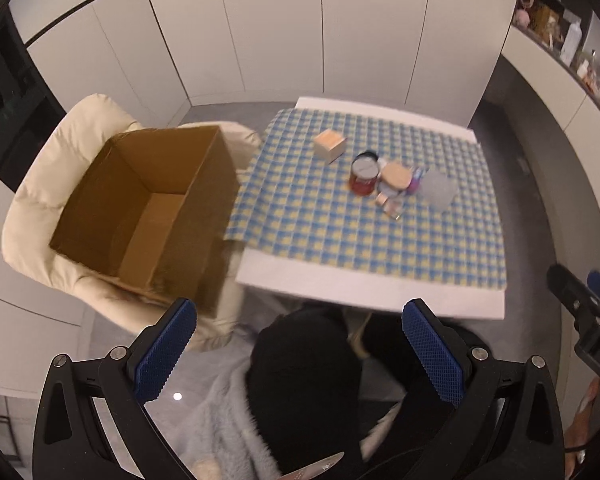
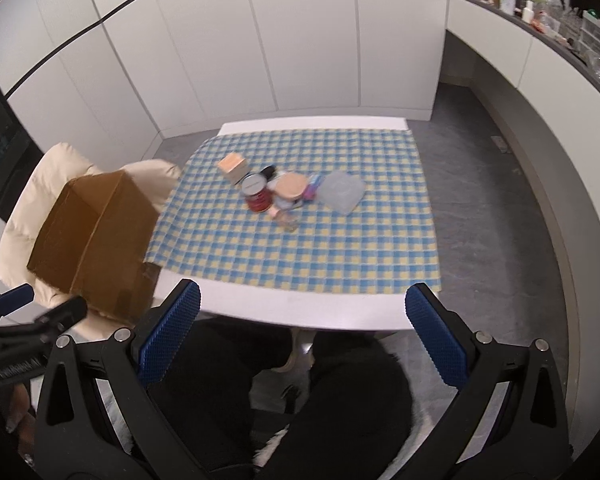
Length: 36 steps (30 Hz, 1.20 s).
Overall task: Organize objects
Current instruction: 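Grasp the red tin can with the left tool while the right tool grasps the frosted square container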
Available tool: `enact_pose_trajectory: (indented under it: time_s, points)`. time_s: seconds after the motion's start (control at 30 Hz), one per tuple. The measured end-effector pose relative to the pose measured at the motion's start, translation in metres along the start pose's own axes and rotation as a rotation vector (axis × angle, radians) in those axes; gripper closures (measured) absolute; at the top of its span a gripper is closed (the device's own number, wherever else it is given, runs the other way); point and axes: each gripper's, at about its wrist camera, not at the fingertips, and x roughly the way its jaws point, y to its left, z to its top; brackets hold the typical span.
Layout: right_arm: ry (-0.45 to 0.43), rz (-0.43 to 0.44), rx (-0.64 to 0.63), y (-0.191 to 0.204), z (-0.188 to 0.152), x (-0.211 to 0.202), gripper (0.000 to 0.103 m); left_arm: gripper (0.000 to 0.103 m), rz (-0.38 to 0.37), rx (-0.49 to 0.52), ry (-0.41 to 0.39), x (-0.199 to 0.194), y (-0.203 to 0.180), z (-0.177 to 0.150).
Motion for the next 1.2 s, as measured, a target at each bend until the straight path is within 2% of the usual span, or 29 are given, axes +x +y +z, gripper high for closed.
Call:
enact_pose_trajectory:
  time_s: [0.27, 0.43, 0.5, 0.6, 0.73, 0.83, 1.0, 1.1, 1.2]
  points:
    - [-0.087, -0.110, -0.017, -0.026, 0.007, 0.010, 0.000, 0.000, 0.038, 0.027, -0.024, 0.026, -0.015, 0.017]
    - [-0.094, -0.071, -0.011, -0.030, 0.011, 0.035, 0.000, 0.000, -0.055, 0.122, -0.013, 0.055, -0.026, 0.026]
    - [-0.133, -0.082, -0.034, -0.029, 0.012, 0.045, 0.000, 0.001, -0.066, 0.130, -0.015, 0.066, -0.031, 0.029]
    - [-0.139, -0.141, -0.082, -0.023, 0.014, 0.066, 0.000, 0.001, -0.102, 0.115, -0.032, 0.083, -0.034, 0.040]
    - [-0.121, -0.088, -0.065, -0.030, 0.023, 0.095, 0.000, 0.001, -0.133, 0.083, -0.043, 0.113, -0.036, 0.058]
    - [-0.155, -0.049, -0.040, -0.039, 0.030, 0.114, 0.000, 0.001, -0.140, 0.074, -0.017, 0.141, -0.038, 0.073]
    - [-0.190, -0.103, -0.175, -0.032, 0.043, 0.163, 0.000, 0.001, -0.118, 0.085, 0.014, 0.196, -0.046, 0.092]
    - [-0.185, -0.060, -0.241, -0.030, 0.052, 0.204, 0.000, 0.001, -0.154, 0.085, 0.044, 0.226, -0.053, 0.100]
    - [-0.169, -0.007, -0.259, -0.033, 0.063, 0.239, 0.000, 0.001, -0.151, 0.124, 0.071, 0.259, -0.069, 0.111]
